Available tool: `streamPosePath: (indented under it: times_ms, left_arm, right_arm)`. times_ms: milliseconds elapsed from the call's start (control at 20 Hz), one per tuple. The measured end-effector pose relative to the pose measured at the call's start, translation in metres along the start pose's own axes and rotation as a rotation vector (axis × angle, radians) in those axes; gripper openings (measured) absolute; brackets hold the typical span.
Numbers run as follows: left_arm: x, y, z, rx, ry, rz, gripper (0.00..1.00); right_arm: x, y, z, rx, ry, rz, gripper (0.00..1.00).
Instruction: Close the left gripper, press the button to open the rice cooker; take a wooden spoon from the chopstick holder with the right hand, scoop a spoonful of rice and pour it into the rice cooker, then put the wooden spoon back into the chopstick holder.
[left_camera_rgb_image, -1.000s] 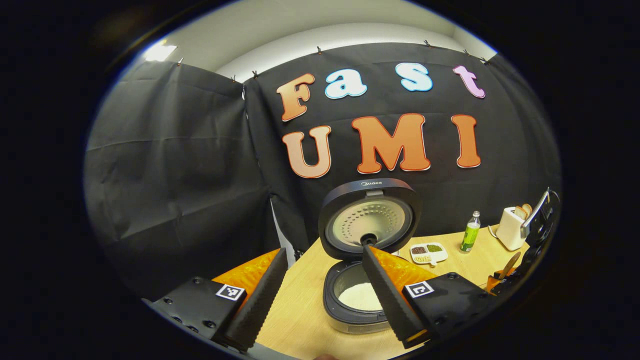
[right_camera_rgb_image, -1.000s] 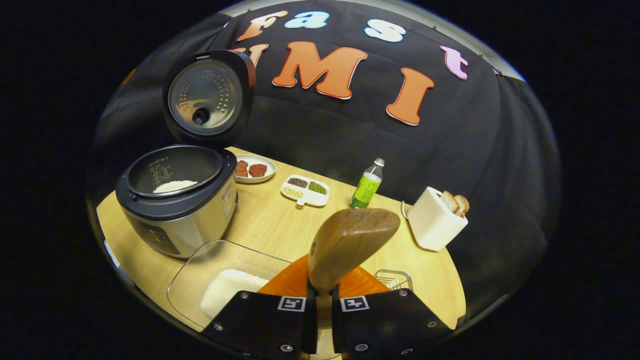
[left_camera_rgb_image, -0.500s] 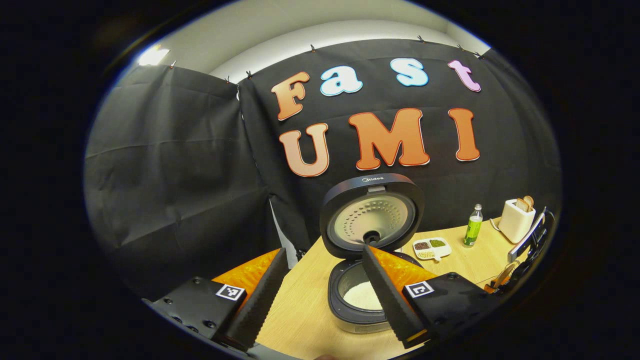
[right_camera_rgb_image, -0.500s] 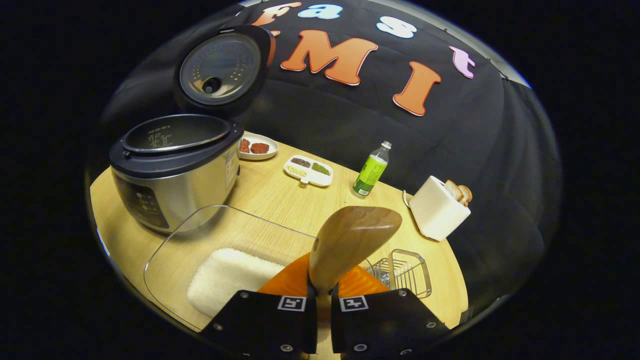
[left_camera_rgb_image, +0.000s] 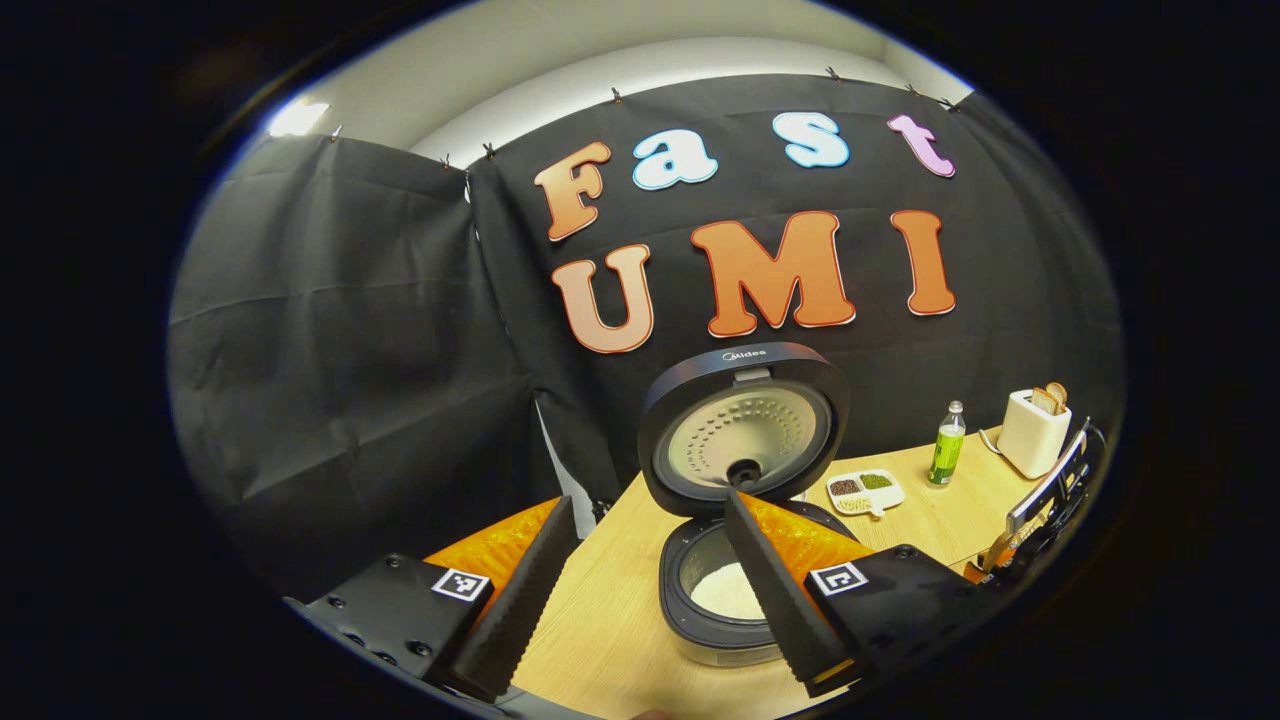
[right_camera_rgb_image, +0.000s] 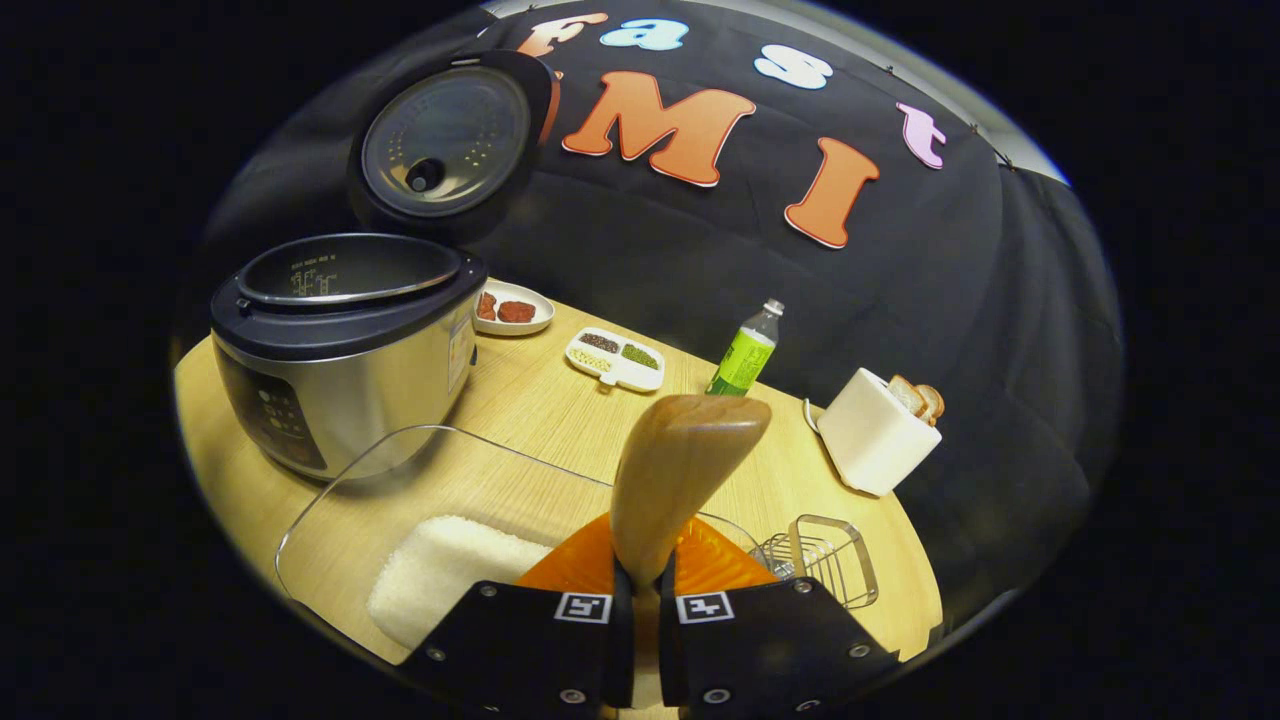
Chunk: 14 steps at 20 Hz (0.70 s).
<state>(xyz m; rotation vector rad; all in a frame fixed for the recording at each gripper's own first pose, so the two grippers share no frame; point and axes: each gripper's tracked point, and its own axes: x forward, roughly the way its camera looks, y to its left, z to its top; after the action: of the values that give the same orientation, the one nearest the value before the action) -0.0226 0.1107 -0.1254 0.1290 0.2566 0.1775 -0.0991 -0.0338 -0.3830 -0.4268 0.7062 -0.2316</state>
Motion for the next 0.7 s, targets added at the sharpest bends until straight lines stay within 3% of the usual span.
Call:
streamPosePath:
  times_ms: [100,250,300,350,550,600,650,700]
  left_arm:
    - [-0.001,0.002,-0.002,0.005,0.003,-0.002,1.00]
    - [0.000,0.004,-0.001,0.010,0.002,-0.004,1.00]
    - [-0.001,0.003,-0.003,0.012,0.004,-0.010,0.94]
    - [-0.001,0.003,-0.003,0.017,0.004,-0.014,1.00]
    - [0.002,0.002,-0.003,0.018,0.002,-0.040,1.00]
    - [0.001,0.001,-0.004,0.018,0.001,-0.047,0.94]
    - [0.001,0.001,-0.005,0.017,0.001,-0.054,0.94]
    - [0.002,0.001,-0.005,0.016,0.001,-0.059,1.00]
  right_arm:
    - [-0.001,0.004,0.000,0.011,-0.010,-0.004,0.10]
    - [-0.001,0.005,0.001,0.056,-0.007,-0.027,0.10]
    - [-0.001,0.006,0.003,0.081,-0.008,-0.027,0.10]
    - [-0.001,0.009,0.004,0.105,-0.007,-0.024,0.10]
    - [-0.003,0.029,0.012,0.193,0.006,0.019,0.10]
    - [-0.004,0.033,0.013,0.220,0.015,0.029,0.10]
    - [-0.003,0.037,0.013,0.244,0.026,0.039,0.10]
    - [-0.003,0.044,0.013,0.285,0.042,0.071,0.10]
